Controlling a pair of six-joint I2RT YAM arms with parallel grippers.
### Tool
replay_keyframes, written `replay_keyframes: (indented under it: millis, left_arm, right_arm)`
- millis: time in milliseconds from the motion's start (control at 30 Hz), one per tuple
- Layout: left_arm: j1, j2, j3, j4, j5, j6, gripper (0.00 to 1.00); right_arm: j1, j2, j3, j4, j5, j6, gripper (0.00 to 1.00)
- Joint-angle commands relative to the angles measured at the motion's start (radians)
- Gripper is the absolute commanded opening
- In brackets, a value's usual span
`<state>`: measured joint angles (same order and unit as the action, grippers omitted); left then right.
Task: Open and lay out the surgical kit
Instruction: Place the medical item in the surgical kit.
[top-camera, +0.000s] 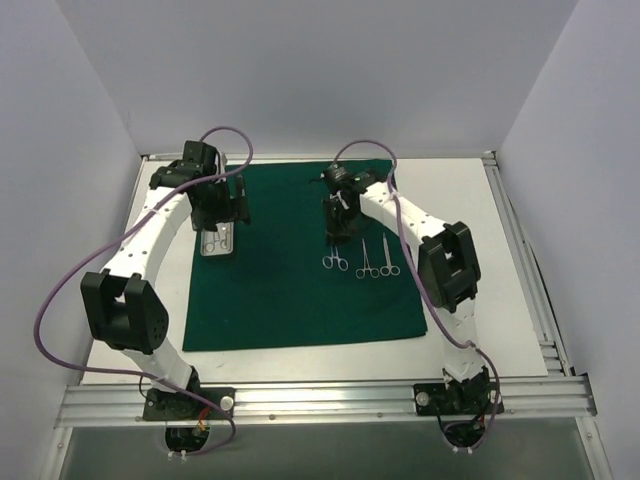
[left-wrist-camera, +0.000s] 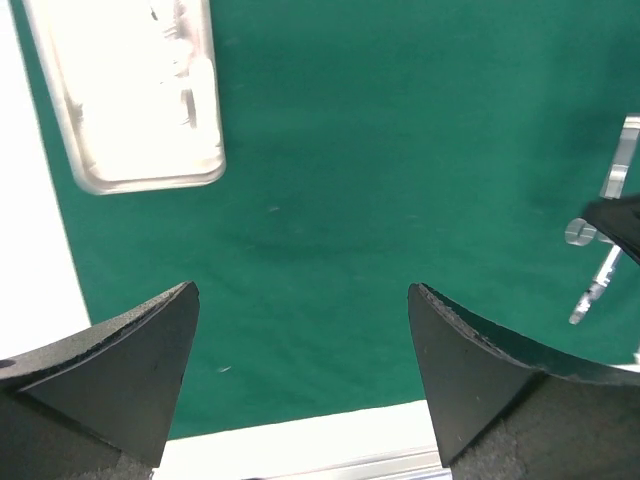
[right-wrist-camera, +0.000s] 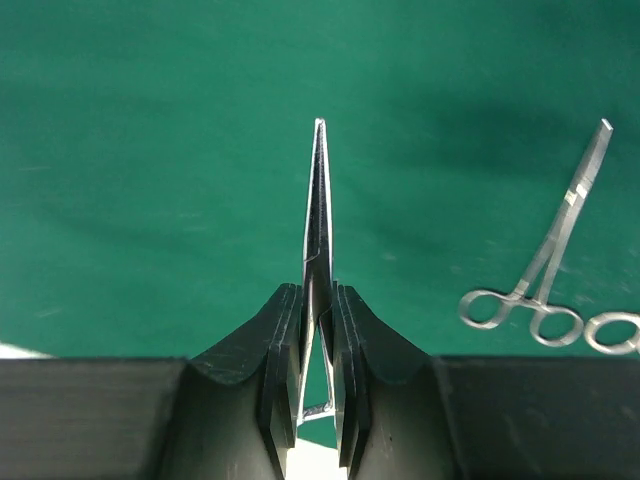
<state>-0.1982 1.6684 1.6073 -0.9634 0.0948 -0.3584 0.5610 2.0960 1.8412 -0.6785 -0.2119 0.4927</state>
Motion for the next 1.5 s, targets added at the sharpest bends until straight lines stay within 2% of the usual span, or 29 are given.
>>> replay_keyframes:
  millis: [0, 333, 1033, 1333, 1467]
  left_arm:
    - [0.009, 0.003, 0.034, -0.064, -0.118, 0.039, 0.94]
    - [0.029, 0.083, 0.092, -0.126, -0.171, 0.035, 0.94]
    - [0.074, 0.111, 0.12, -0.106, -0.135, 0.058, 0.99]
    - [0.088, 0.191, 0.177, -0.139, -0.136, 0.061, 0.99]
    - [0.092, 0.253, 0.22, -0.162, -0.13, 0.067, 0.99]
  right_arm:
    - [0.017, 0.012, -0.003, -0.096, 0.167, 0.007, 0.0]
    - [0.042, 0.156, 0.052, -0.118, 0.241, 0.058, 0.0]
    - [0.039, 0.239, 0.072, -0.164, 0.261, 0.027, 0.0]
    - [0.034, 0.26, 0.058, -0.164, 0.223, 0.015, 0.13]
    - [0.027, 0.257, 0.047, -0.158, 0.194, 0.01, 0.22]
